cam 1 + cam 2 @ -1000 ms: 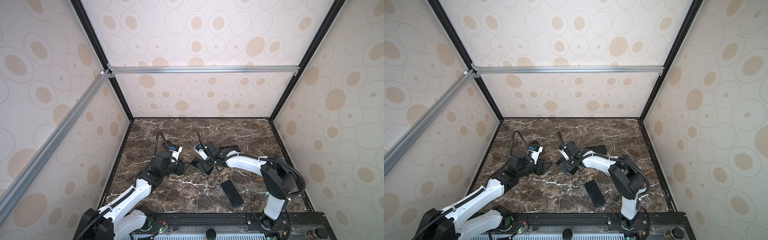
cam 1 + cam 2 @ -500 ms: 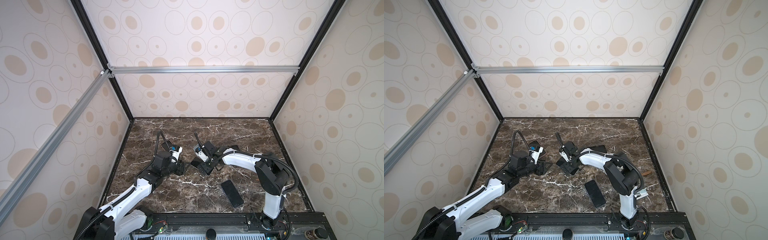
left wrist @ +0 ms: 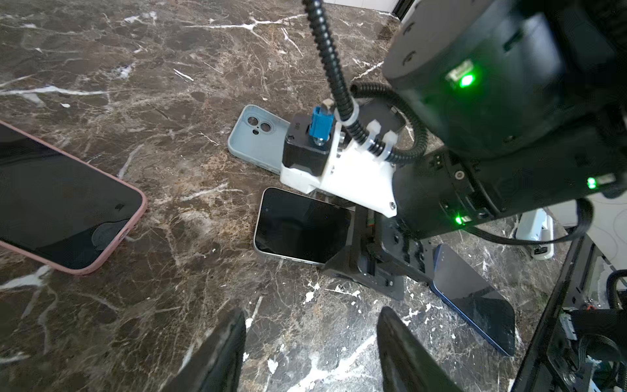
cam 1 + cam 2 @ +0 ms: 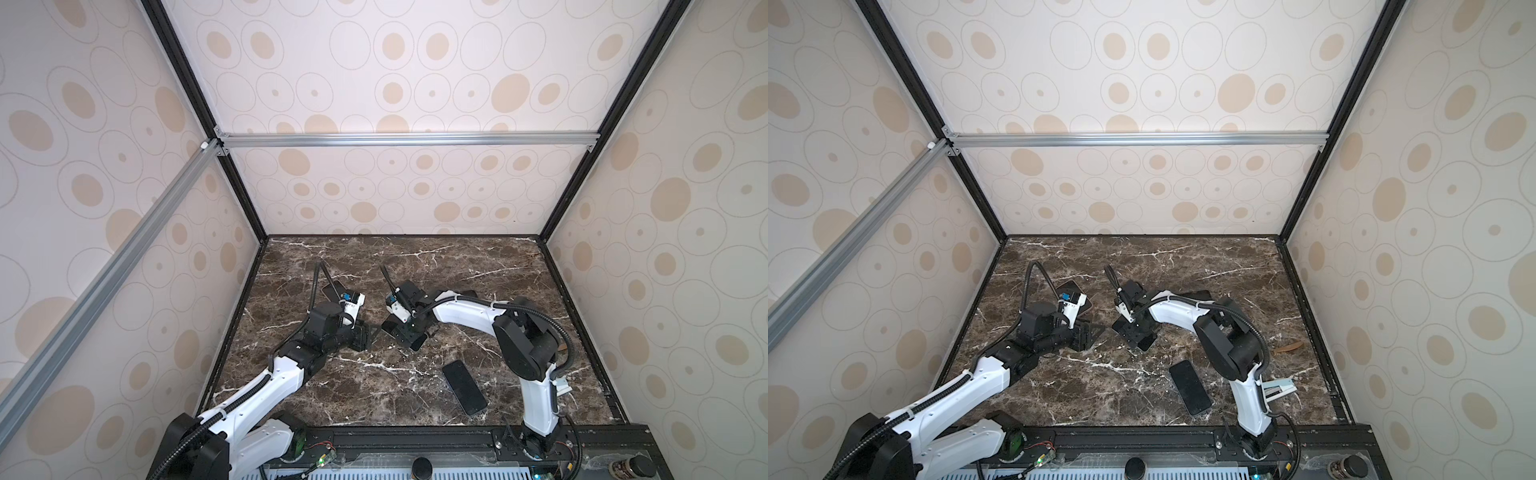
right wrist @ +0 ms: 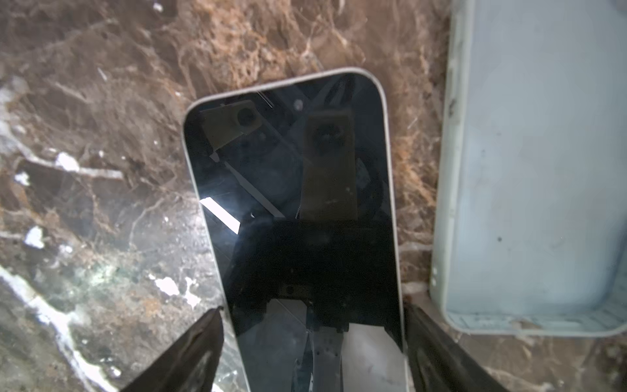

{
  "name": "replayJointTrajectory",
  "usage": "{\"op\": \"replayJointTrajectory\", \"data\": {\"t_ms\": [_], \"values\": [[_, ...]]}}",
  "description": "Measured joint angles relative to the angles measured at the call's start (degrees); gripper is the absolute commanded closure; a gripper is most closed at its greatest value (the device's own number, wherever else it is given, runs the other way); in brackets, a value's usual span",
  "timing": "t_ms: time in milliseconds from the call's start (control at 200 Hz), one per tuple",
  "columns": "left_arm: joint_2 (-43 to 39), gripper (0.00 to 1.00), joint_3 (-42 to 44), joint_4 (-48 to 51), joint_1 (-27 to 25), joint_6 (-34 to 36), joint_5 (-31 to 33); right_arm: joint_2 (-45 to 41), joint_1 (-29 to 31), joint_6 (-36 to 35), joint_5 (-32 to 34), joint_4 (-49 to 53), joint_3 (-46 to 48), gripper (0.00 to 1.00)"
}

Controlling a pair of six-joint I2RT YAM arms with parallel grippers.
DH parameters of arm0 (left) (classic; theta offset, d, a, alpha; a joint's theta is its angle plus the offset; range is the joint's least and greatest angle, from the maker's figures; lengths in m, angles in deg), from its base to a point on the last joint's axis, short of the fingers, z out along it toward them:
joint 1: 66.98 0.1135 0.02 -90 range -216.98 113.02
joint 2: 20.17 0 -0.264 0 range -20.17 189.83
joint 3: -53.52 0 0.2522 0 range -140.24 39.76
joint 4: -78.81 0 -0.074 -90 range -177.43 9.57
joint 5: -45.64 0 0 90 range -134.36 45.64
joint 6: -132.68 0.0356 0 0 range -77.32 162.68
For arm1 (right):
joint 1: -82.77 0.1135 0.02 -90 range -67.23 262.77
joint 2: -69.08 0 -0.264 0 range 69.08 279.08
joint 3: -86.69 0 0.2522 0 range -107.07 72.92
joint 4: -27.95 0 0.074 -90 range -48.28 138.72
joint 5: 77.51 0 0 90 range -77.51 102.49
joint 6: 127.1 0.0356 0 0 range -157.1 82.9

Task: Put the phone into the phone case
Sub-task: 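Grasp the silver phone's edge with the left gripper beside the right gripper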

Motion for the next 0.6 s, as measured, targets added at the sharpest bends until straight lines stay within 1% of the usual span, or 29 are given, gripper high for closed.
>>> {"op": "replayJointTrajectory", "data": {"t_ms": [120, 165, 265, 315, 420, 600], "values": [[0.00, 0.38, 0.00, 0.00, 0.00, 0.00, 0.02, 1.68, 0.66, -0.68, 1.57, 1.68, -2.51, 0.15], [0.00, 0.38, 0.00, 0.00, 0.00, 0.00, 0.02, 2.08, 0.90, -0.90, 2.10, 2.10, -3.08, 0.19], [0.00, 0.38, 0.00, 0.00, 0.00, 0.00, 0.02, 2.29, 1.07, -1.49, 2.54, 2.38, -3.39, 0.30], [0.00, 0.38, 0.00, 0.00, 0.00, 0.00, 0.02, 2.29, 1.11, -1.90, 2.58, 2.45, -3.39, 0.33], [0.00, 0.38, 0.00, 0.02, 0.00, 0.02, 0.04, 2.14, 1.14, -2.14, 2.67, 2.16, -3.19, 0.38], [0.00, 0.38, 0.00, 0.13, 0.02, 0.02, 0.92, 0.48, 1.14, -2.38, 2.69, -0.50, -0.57, 0.43]]}}
